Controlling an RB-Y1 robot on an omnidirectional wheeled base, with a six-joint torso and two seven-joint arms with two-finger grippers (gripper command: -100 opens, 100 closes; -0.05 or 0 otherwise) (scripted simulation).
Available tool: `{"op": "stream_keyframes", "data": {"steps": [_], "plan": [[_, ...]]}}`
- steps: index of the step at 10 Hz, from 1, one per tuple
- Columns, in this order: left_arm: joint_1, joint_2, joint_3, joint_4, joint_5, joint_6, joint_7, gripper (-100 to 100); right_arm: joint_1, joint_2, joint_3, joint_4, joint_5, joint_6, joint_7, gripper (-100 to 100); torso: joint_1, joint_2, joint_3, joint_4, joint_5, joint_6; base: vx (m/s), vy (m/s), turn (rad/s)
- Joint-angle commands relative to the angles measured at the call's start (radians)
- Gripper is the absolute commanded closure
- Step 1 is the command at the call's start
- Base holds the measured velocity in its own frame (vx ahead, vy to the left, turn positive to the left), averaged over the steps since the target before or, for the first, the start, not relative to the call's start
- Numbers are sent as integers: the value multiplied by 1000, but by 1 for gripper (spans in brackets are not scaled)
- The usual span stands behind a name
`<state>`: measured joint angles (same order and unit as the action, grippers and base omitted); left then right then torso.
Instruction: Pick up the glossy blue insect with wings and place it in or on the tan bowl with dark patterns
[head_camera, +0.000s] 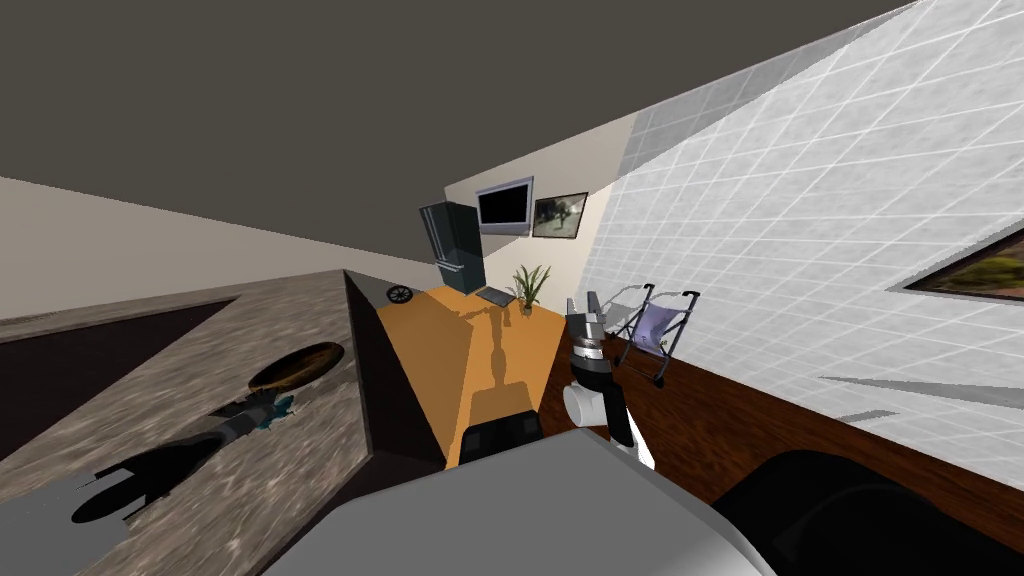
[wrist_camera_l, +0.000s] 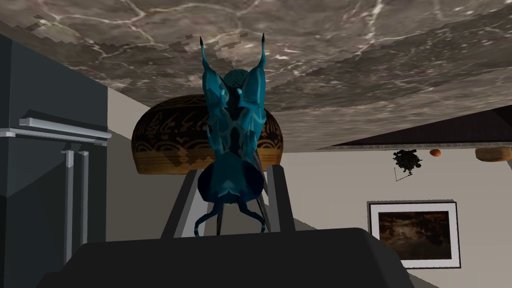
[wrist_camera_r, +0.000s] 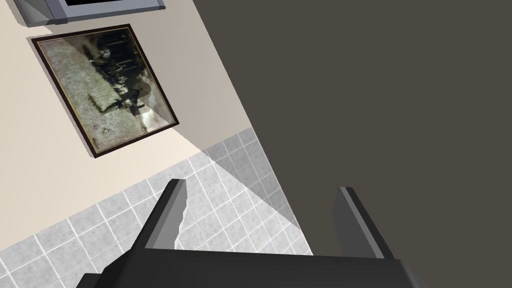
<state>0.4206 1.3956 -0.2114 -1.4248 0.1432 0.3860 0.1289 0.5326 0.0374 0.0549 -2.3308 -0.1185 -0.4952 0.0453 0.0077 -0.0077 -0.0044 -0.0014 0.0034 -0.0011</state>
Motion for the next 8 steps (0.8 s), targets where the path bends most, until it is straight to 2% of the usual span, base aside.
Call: {"op": "stream_keyframes", "data": {"steps": [1,3,8], "plan": [[0,5,-2,-35,-14,2,-4,100,0,0,0,0,0,0,0,0,0,0,0,0,0,0,144,-21,310],[8,15,1,-82,-31,2,-7,100,0,0,0,0,0,0,0,0,-2,-7,-4,-1,-1,3,145,-15,263],[27,41,8,-197,-74,2,-13,100,0,0,0,0,0,0,0,0,-1,-4,-3,-1,-1,3,94,-12,245]]}}
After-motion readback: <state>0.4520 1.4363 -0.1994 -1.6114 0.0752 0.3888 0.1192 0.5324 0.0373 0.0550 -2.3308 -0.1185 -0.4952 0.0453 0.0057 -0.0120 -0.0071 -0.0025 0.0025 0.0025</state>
